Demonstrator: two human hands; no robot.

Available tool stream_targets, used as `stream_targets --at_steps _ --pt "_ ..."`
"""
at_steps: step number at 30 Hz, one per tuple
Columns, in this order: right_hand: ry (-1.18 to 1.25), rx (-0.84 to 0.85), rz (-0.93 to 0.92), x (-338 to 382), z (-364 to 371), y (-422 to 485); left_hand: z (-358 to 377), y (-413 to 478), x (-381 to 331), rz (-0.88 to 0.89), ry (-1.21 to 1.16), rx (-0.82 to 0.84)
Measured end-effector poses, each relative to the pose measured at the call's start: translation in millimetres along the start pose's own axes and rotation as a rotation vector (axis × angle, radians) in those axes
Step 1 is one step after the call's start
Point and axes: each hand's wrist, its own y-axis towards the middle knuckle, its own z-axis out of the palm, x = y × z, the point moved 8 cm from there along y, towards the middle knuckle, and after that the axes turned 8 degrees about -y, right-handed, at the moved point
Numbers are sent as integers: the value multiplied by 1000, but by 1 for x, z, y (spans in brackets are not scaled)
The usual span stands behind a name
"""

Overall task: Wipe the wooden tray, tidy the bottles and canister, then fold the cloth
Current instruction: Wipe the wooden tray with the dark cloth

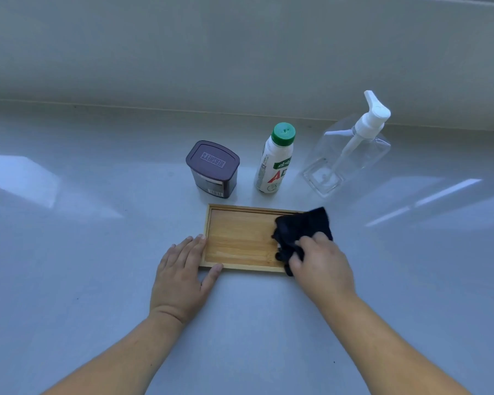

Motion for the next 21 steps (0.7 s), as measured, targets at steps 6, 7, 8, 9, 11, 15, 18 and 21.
stream_targets --at_steps 6,7,8,9,11,15,18,21 --pt "134 60 -63 41 10 5 -3 0 -3 4 -1 10" --pt "169 68 -134 64 13 7 -2 0 -2 1 -4 13" --pt "193 78 -199 88 16 9 -2 0 -1 -3 -7 14" --pt "206 88 -254 111 19 10 -1 0 1 -6 -7 14" --pt "226 122 -324 147 26 10 0 0 3 -4 4 6" --pt "199 213 -396 151 33 9 3 1 6 -1 -2 -4" --pt "156 257 -403 118 27 5 3 0 5 10 -7 -10" --pt "69 196 -286 65 15 2 4 0 6 1 1 -7"
